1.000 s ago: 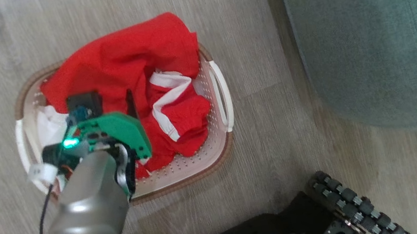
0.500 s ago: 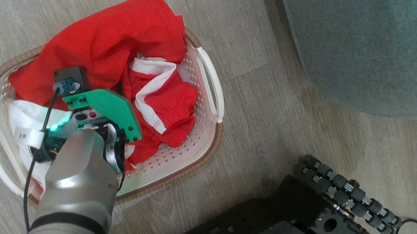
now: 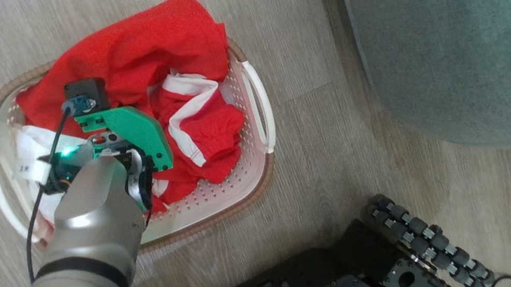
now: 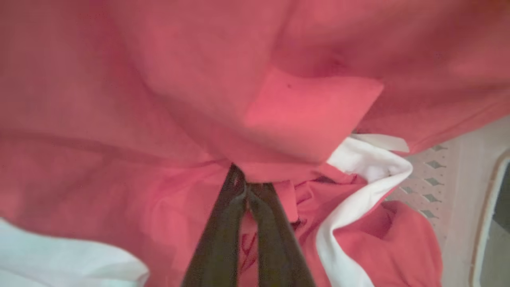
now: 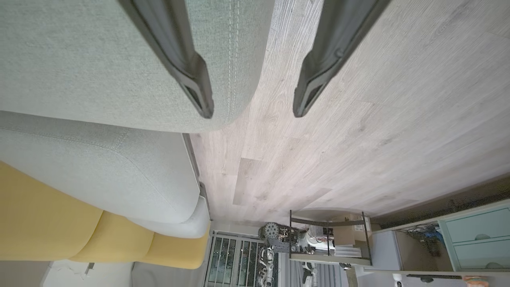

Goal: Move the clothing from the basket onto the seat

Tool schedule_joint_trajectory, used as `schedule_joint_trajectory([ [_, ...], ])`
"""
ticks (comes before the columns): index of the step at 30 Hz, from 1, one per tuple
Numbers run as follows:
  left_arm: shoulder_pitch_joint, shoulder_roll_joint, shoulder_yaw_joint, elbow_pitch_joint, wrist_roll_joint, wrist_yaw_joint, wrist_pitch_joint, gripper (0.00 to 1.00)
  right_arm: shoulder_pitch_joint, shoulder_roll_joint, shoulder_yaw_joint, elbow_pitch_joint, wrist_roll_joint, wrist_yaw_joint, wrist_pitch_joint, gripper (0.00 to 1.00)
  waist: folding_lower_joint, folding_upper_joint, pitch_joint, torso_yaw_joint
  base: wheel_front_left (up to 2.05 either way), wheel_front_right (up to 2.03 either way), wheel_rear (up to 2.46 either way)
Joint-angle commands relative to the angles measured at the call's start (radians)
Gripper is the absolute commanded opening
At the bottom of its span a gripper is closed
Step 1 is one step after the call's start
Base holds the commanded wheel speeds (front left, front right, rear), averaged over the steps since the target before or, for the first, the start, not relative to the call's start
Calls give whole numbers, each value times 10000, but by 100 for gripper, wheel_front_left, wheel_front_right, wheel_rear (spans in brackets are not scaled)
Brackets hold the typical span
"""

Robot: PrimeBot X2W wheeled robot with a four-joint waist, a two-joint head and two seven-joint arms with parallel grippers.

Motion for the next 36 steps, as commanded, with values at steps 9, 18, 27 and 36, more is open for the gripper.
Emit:
schedule_joint_trajectory([
  [9, 869, 104, -240, -270, -483, -257, -857, 0, 322, -47, 169, -20, -2, -2, -61, 100, 0, 0, -1178, 248, 0, 0, 0],
  [18, 1682, 104, -178, -1391, -332, -319, -1329, 0, 987, 2, 262, 330, -125, -2, -61, 100, 0, 0, -3026, 866, 0, 0, 0],
  [27, 2994, 200, 1005, -3362, 1359, -344, -1334, 0, 1859, 79, 285, 620, -292, -2, -61, 100, 0, 0, -4691, 1396, 0, 0, 0],
  [36, 4354, 393, 2081, -5329, 2768, -625, -1335, 0, 2809, 363, 405, 943, -501, -2, -61, 100, 0, 0, -6310, 1849, 0, 0, 0],
])
